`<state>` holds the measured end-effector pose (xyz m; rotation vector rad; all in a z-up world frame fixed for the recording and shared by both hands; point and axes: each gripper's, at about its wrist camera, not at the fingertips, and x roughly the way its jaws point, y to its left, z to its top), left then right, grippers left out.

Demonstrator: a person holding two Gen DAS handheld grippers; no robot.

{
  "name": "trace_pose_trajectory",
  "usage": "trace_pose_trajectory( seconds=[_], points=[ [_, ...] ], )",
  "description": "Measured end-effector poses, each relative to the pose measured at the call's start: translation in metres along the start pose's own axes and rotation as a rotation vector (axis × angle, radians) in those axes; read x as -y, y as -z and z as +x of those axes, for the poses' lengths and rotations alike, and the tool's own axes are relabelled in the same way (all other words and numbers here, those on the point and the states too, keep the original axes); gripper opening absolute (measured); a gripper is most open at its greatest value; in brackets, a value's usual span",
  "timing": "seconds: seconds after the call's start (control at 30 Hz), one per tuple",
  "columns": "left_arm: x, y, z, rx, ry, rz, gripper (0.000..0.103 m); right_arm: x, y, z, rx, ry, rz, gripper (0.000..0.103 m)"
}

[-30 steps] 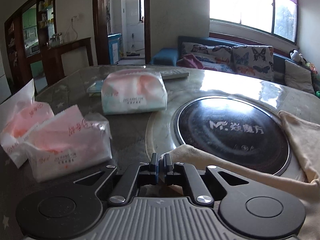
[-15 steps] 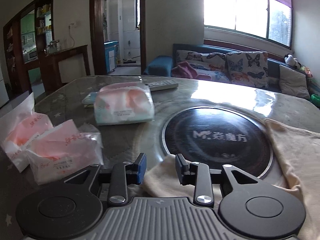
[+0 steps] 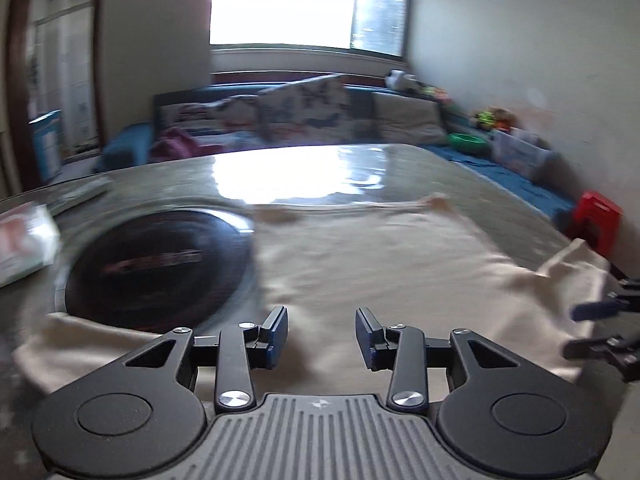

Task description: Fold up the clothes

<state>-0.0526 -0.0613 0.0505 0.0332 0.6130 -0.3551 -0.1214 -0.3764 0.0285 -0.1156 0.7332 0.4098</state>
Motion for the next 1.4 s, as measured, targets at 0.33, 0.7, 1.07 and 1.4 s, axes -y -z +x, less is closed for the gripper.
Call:
trace_pose_trajectory(
  seconds=[0.33,0.7,1.07,1.4],
  points=[
    [0.104,0.008,0.029,-0.022,0.253,0.187,0.041,0.034,0.025,-0.004,-0.020,0.133,0.086,0.053],
    [0.147,0.028,0.038,-0.073,0.331,0.324,0.041,0.124,0.041,-0.023,0.023,0.349,0.336,0.052],
    [0.146,0.025,0.040,-0.088,0.330,0.311,0.043,0.184,0.052,-0.023,0.099,0.486,0.518,0.033],
    [0.143,0.021,0.037,-0.079,0.343,0.312,0.044,0.178,0.033,-0.045,0.214,0.519,0.445,0.006]
  ],
)
